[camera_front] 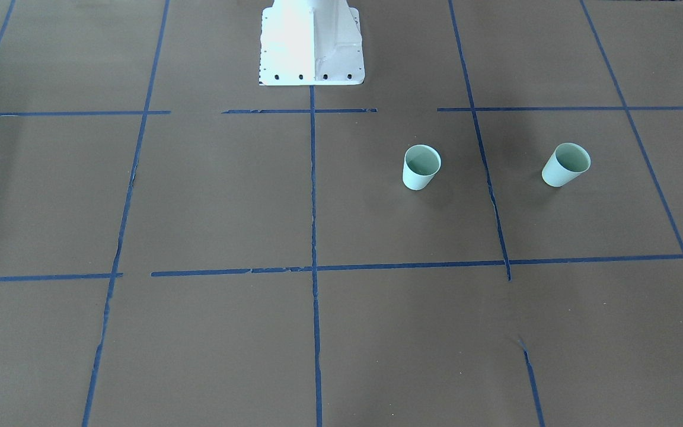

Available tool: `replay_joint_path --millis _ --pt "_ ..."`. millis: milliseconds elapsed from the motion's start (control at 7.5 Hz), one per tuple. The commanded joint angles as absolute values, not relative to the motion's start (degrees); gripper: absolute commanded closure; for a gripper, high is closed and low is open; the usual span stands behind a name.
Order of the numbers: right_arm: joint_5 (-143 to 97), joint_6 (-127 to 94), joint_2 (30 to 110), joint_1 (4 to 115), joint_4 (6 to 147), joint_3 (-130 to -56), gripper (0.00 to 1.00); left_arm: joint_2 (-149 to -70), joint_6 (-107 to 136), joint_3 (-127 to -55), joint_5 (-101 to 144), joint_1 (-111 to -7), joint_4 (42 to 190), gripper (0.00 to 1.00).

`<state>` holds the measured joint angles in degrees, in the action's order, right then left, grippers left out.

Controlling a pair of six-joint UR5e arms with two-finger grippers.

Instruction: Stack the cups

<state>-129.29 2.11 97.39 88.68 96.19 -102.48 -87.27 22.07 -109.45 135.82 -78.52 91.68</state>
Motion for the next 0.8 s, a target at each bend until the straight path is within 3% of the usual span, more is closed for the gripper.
replay_joint_path --millis 0,267,667 --pt "-129.3 2.1 97.4 88.7 96.2 -102.5 0.0 -81.9 36.2 -110.5 135.6 -70.8 104.1 0.0" --pt "-129.3 2.1 97.4 88.7 96.2 -102.5 0.0 -79.0 50.5 -106.6 131.1 -62.2 119.6 0.0" --pt "-129.3 2.1 97.4 88.7 96.2 -102.5 0.0 -79.2 51.7 -101.3 129.6 -59.9 124.3 0.0"
